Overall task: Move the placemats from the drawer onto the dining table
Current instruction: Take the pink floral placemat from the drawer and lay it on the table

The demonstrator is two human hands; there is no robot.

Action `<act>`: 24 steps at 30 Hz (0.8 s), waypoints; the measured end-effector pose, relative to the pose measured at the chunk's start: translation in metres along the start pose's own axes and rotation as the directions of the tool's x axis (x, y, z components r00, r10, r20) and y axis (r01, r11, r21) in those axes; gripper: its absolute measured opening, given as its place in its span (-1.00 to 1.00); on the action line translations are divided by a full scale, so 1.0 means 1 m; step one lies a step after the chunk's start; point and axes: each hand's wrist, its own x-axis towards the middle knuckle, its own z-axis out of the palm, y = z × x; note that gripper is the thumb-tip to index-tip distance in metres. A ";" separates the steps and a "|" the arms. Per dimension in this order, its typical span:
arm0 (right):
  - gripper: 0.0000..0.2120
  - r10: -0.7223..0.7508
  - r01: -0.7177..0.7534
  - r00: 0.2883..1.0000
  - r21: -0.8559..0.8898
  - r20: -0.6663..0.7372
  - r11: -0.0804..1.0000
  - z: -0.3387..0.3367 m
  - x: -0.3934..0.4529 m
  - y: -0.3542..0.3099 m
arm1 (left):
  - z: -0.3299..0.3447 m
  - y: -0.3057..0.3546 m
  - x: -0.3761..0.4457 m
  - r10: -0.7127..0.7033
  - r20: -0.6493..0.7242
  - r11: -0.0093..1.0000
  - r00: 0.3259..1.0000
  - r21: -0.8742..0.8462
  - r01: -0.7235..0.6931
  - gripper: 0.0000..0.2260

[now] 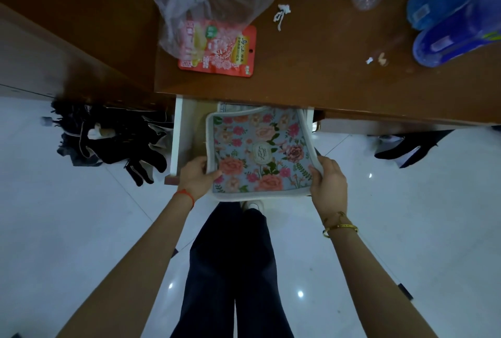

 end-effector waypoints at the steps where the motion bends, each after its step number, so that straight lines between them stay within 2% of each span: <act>1: -0.78 0.013 -0.013 1.000 0.015 0.003 1.000 -0.006 -0.004 -0.002 | -0.001 0.002 -0.009 0.012 0.003 1.000 1.000 -0.029 -0.012 -0.72; 8: -0.87 0.072 -0.083 0.995 0.166 0.066 0.983 -0.064 -0.065 -0.020 | -0.014 0.025 -0.095 0.080 -0.009 0.985 0.997 -0.150 -0.081 -0.67; 12: -0.87 0.128 -0.141 0.989 0.246 0.070 0.959 -0.108 -0.109 -0.037 | -0.037 0.037 -0.153 0.141 -0.014 0.977 0.990 -0.157 -0.142 -0.76; 17: -0.81 0.146 -0.142 0.989 0.316 0.011 0.938 -0.162 -0.159 -0.065 | -0.070 0.061 -0.215 0.233 -0.032 0.960 0.972 -0.149 -0.236 -0.69; 24: -0.72 0.112 -0.059 0.986 0.379 -0.119 0.924 -0.231 -0.219 -0.103 | -0.113 0.112 -0.280 0.441 0.019 0.886 0.897 -0.171 -0.432 -0.69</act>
